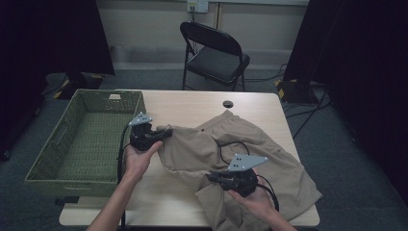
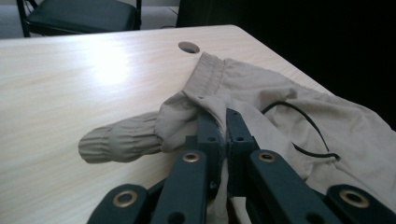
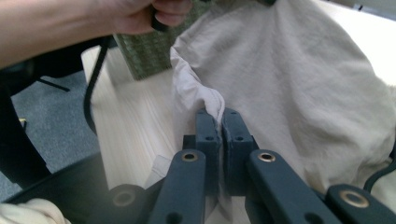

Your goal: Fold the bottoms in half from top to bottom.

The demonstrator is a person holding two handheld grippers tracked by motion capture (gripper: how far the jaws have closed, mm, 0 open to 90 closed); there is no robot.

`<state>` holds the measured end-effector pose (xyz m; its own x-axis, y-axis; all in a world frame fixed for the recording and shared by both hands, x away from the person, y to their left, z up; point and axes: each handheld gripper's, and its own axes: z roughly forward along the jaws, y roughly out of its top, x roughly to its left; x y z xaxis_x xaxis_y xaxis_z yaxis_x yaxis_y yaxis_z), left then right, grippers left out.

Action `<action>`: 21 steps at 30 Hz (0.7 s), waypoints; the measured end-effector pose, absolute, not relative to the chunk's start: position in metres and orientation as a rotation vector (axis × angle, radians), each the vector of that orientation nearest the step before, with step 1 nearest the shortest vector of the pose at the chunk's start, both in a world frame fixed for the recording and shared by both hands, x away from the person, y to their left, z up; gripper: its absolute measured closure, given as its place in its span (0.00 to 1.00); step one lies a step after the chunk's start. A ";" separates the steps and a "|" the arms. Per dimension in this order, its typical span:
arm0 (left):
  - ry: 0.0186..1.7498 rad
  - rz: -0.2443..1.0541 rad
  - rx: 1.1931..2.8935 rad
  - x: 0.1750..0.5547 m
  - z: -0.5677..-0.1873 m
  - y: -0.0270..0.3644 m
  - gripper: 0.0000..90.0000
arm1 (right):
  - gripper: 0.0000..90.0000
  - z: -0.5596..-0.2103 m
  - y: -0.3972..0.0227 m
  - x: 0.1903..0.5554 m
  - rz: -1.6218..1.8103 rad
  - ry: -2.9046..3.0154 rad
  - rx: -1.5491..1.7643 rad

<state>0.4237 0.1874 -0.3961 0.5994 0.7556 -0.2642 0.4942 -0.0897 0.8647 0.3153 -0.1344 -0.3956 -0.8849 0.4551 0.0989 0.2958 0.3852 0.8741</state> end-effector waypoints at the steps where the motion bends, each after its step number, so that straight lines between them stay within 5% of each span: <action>1: 1.035 0.306 1.736 0.424 -0.394 0.189 0.98 | 0.97 -0.392 -0.134 0.315 1.524 2.474 0.669; 21: 1.078 0.350 1.674 0.439 -0.357 0.216 0.98 | 0.97 -0.328 -0.107 0.314 1.669 2.376 0.496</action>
<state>0.4394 0.2160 -0.3568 0.5486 0.7899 -0.2740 0.4781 -0.0275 0.8779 0.3137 -0.1067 -0.3276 -0.9247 0.3793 0.0317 0.1584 0.3079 0.9381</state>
